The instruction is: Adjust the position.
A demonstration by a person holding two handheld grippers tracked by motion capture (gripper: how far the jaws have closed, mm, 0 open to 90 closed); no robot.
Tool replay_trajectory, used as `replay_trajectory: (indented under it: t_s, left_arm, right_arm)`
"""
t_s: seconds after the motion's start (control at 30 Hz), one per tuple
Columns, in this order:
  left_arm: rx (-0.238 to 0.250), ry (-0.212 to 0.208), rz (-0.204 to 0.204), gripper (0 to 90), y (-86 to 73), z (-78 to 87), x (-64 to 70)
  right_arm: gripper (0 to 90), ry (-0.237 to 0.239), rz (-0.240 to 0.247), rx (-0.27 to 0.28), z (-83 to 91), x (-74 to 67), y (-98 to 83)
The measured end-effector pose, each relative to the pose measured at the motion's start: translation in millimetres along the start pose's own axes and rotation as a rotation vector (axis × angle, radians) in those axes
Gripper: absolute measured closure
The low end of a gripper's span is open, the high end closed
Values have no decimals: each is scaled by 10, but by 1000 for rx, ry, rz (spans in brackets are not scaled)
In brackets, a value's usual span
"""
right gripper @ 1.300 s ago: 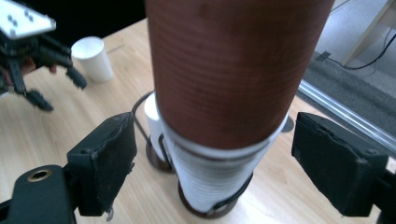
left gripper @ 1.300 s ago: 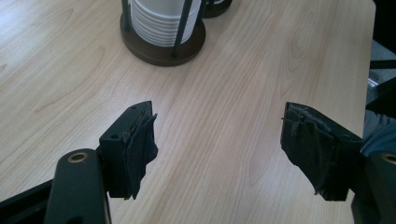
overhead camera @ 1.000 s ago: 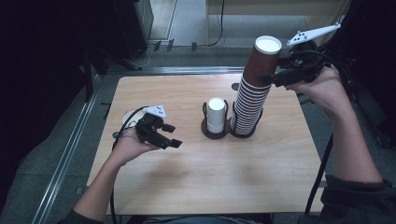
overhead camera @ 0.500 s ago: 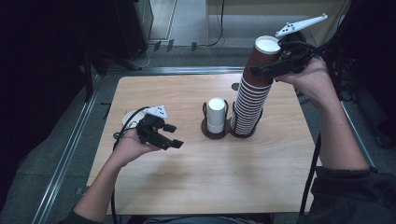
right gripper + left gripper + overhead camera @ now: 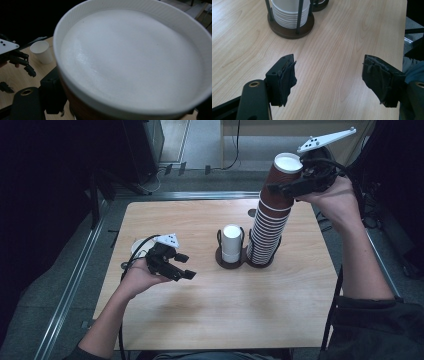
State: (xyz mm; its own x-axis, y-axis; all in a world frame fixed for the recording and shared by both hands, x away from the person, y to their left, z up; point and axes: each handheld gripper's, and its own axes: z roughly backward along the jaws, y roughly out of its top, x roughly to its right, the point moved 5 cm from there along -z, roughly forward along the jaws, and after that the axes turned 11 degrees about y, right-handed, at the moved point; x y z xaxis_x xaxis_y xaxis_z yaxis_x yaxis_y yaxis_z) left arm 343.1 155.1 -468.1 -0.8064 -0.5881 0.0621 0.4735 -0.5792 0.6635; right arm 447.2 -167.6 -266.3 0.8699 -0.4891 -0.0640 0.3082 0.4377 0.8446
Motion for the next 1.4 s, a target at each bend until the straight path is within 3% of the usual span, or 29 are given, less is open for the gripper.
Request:
replay_trajectory:
  t_s: [0.3,0.57,0.77,0.93,1.07,1.23,1.4]
  left_arm:
    - [1,-9,0,266,-1,7,4]
    - [11,-12,13,253,8,25,2]
    - [17,-10,13,251,5,34,-8]
    - [19,-7,26,222,10,40,-16]
    - [26,-5,37,183,20,61,-25]
    - [61,-45,80,151,51,110,-38]
    - [84,-68,91,126,60,140,-48]
  right_arm:
    - [181,-31,-1,-3,140,-39,201]
    - [181,-48,44,-16,294,-141,416]
    - [182,-46,64,13,452,-253,577]
    - [182,2,76,31,533,-401,637]
    - [182,35,98,10,520,-550,613]
    - [182,91,113,-1,484,-754,559]
    - [182,140,126,-14,419,-907,440]
